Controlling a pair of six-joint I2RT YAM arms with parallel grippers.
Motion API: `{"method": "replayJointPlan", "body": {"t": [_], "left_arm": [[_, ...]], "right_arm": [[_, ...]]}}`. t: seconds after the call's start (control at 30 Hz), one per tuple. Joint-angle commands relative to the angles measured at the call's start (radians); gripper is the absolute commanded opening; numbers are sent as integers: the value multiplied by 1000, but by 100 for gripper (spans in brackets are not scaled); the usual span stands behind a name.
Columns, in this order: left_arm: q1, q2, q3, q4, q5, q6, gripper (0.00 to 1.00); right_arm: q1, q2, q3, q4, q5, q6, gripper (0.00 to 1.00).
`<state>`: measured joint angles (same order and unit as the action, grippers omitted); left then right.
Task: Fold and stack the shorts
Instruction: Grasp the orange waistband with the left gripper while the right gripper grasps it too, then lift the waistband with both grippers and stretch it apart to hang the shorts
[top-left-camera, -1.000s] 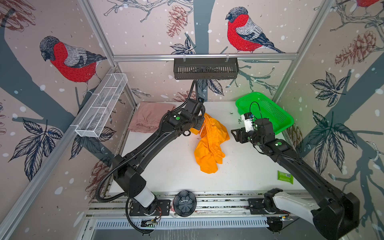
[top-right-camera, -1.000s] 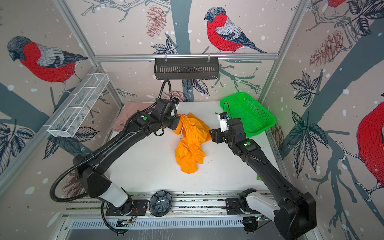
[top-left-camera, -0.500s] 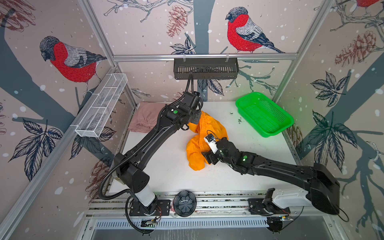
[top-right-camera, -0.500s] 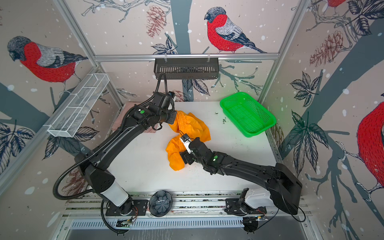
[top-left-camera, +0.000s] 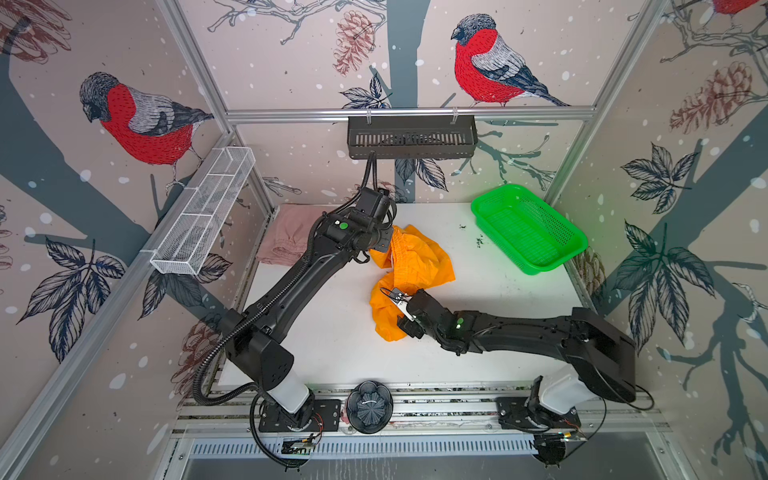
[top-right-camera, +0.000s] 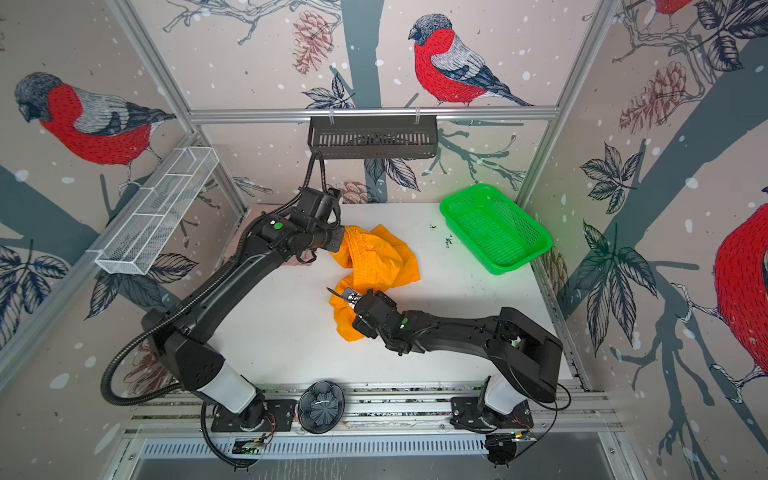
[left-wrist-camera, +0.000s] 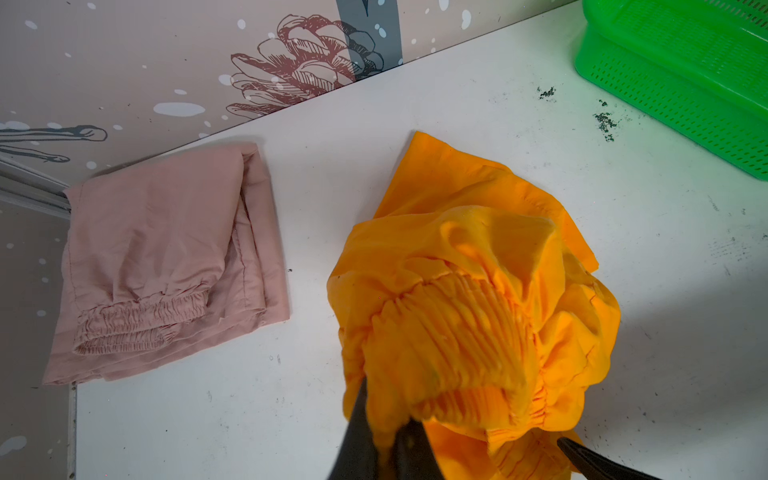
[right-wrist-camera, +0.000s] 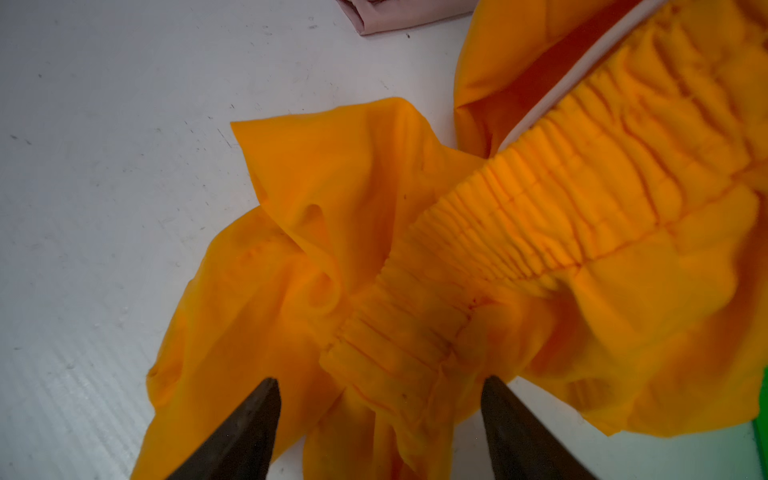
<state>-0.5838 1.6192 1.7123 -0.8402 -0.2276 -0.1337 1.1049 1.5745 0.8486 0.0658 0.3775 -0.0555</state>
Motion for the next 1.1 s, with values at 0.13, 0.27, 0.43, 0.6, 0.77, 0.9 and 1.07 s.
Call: {"method": "replayJointPlan", "body": {"t": [0.13,0.27,0.43,0.6,0.77,0.9,1.07], "left_arm": [[7,-11,-17,22,14,-14,0],[13,-29,-26,16,-12,-21,0],[43,-62,-45,10,-39,-17,0],[76,-91,-32,-8,-54,3,0],[79,-128,12,-8,-4,108,0],[79,-187,69,-19,-59,161,0],[79,-259,179,-39,37,213,0]], "right_arm": [[-36,30,17,79,8,-14,58],[-60,1,20,60,-11,3,22],[-128,-110,2,8,-27,30,4],[-296,-272,12,-41,-185,87,3],[-505,-355,92,-16,-370,132,2],[-627,-340,255,-66,-481,138,1],[-713,-294,466,-143,-638,139,1]]}}
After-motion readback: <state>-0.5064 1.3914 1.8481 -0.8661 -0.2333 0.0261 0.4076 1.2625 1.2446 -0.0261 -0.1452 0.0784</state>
